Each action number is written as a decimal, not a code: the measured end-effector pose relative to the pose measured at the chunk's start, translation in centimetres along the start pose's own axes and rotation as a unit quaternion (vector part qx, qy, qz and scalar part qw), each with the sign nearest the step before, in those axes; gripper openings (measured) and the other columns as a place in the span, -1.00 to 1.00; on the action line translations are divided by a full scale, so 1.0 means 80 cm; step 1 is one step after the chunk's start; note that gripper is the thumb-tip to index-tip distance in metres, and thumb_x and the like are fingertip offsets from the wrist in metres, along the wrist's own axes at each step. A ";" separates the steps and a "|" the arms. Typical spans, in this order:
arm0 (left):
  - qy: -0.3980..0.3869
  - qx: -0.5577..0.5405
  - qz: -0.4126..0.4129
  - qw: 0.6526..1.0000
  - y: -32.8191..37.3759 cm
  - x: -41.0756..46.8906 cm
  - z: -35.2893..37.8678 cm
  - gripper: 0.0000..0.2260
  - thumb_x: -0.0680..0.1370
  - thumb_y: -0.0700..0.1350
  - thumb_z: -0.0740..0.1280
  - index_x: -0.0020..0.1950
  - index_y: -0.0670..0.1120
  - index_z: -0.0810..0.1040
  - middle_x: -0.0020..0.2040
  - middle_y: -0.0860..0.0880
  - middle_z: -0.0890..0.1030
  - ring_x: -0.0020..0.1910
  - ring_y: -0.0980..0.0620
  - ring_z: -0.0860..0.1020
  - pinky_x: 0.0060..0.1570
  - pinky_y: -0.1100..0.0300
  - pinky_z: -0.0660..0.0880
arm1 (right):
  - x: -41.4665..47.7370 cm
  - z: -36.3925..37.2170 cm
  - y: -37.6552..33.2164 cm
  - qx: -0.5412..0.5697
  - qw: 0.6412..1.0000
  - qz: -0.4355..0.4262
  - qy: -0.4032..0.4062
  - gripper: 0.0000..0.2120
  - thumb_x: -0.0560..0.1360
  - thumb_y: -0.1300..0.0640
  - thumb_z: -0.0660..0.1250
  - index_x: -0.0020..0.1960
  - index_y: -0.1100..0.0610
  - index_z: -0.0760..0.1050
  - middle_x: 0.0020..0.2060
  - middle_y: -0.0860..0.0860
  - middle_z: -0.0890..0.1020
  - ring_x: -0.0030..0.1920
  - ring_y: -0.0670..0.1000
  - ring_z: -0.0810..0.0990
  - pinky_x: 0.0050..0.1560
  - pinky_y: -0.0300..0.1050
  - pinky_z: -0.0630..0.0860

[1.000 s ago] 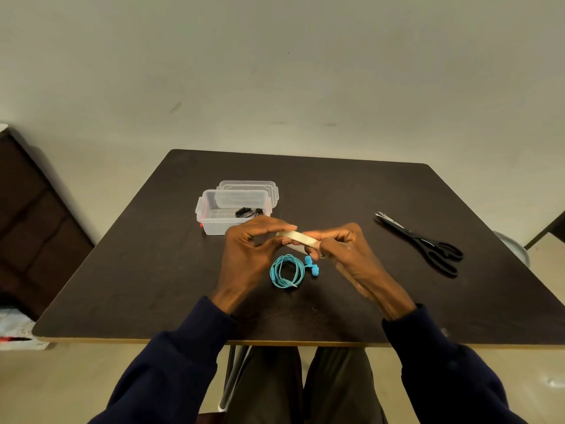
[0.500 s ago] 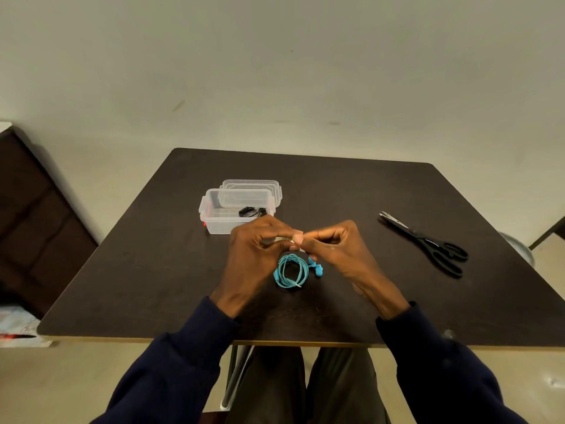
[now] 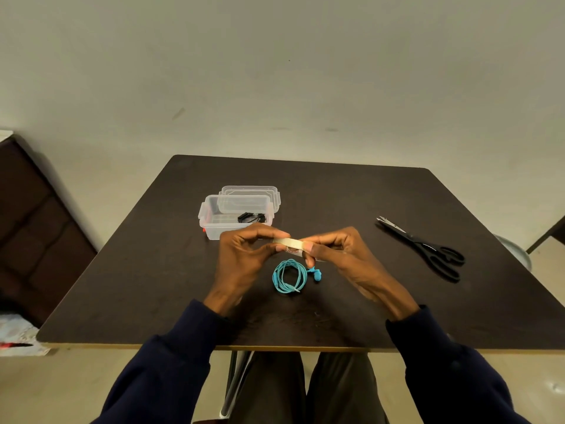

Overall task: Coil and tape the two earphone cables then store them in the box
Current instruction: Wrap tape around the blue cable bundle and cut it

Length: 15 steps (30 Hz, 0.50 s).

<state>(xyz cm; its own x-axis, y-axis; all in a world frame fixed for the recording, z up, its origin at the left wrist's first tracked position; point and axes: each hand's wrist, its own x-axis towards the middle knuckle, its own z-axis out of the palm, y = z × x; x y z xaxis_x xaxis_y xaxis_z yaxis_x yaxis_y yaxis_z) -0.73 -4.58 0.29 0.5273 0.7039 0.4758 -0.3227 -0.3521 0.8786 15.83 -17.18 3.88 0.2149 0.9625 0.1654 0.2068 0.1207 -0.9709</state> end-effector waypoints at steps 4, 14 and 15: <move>0.009 -0.078 -0.046 0.996 -0.004 -0.002 -0.003 -0.80 0.42 -0.24 0.52 0.02 -0.25 0.70 -0.02 -0.20 0.71 0.04 -0.26 0.67 0.05 -0.34 0.59 | 0.002 0.000 0.002 0.001 1.000 -0.012 -0.007 -0.76 0.54 0.14 0.37 0.09 0.27 0.67 -0.28 0.09 0.69 -0.20 0.00 0.65 0.07 -0.07 0.61; 0.009 -0.211 -0.142 0.967 -0.015 -0.001 -0.002 -0.83 0.42 -0.25 0.46 -0.01 -0.12 0.73 0.03 -0.22 0.71 0.08 -0.25 0.68 0.06 -0.21 0.62 | 0.000 0.001 -0.002 0.054 0.998 -0.024 -0.006 -0.81 0.49 0.12 0.39 0.06 0.09 0.70 -0.22 0.16 0.70 -0.16 0.04 0.67 0.03 -0.14 0.59; 0.005 -0.230 -0.153 0.961 -0.017 -0.001 -0.001 -0.83 0.42 -0.28 0.45 -0.01 -0.13 0.72 0.03 -0.21 0.71 0.08 -0.24 0.68 0.03 -0.16 0.65 | 0.000 0.000 -0.002 0.058 0.998 -0.024 -0.008 -0.81 0.49 0.11 0.39 0.07 0.09 0.70 -0.22 0.15 0.70 -0.18 0.04 0.66 0.04 -0.11 0.60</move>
<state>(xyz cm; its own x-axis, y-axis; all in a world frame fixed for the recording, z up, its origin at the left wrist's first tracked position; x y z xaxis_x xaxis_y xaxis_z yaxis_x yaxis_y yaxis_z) -0.43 -4.12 -0.95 0.6463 0.7378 0.1948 -0.4671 0.1807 0.8655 15.77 -17.21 4.01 0.1909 0.9587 0.2108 0.1047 0.1937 -0.9755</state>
